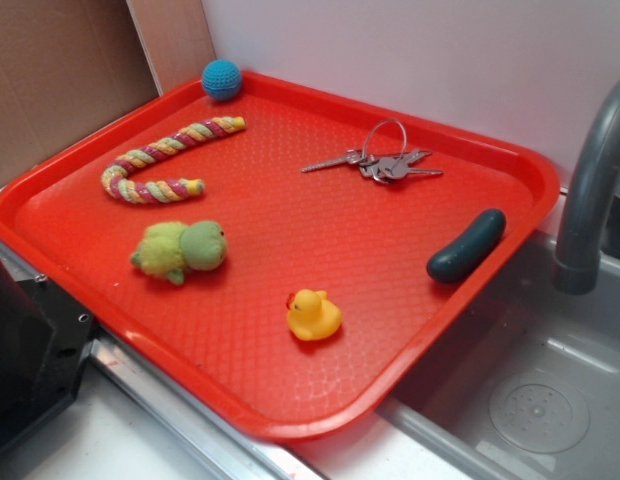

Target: Grab the multicolored rope.

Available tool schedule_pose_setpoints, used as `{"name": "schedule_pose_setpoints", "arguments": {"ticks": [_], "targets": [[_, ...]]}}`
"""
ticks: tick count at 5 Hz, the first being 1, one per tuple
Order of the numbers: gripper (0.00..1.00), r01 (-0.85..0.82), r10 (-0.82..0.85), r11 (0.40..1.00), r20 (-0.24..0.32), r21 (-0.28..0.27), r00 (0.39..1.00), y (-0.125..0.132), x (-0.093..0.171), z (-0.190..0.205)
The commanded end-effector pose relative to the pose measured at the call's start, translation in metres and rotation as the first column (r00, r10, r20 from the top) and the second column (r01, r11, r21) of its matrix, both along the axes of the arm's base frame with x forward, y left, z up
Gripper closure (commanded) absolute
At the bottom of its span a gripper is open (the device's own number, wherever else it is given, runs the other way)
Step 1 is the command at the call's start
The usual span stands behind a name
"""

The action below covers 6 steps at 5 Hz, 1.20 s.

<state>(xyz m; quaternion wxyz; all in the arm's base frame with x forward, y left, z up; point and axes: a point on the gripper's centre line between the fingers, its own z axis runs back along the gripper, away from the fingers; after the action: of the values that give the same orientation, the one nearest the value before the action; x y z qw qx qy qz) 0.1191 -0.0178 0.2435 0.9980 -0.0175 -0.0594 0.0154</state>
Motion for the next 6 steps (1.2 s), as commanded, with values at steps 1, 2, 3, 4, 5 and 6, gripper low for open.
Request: {"name": "schedule_pose_setpoints", "arguments": {"ticks": [1, 2, 3, 4, 5, 6], "targets": [[0.00, 0.000, 0.000, 1.000, 0.000, 0.000, 1.000, 0.000, 0.000, 0.000], [0.00, -0.036, 0.036, 0.999, -0.002, -0.009, 0.999, 0.003, 0.017, 0.010], [0.00, -0.105, 0.105, 0.994, 0.000, -0.002, 0.994, 0.007, 0.048, 0.024], [0.00, -0.172, 0.173, 0.985, -0.037, 0.031, 0.984, 0.025, 0.099, 0.021], [0.00, -0.211, 0.220, 0.968, -0.060, 0.134, 0.974, 0.065, 0.143, -0.026], [0.00, -0.202, 0.219, 0.959, -0.067, 0.197, 0.973, 0.096, 0.143, -0.068]]}}
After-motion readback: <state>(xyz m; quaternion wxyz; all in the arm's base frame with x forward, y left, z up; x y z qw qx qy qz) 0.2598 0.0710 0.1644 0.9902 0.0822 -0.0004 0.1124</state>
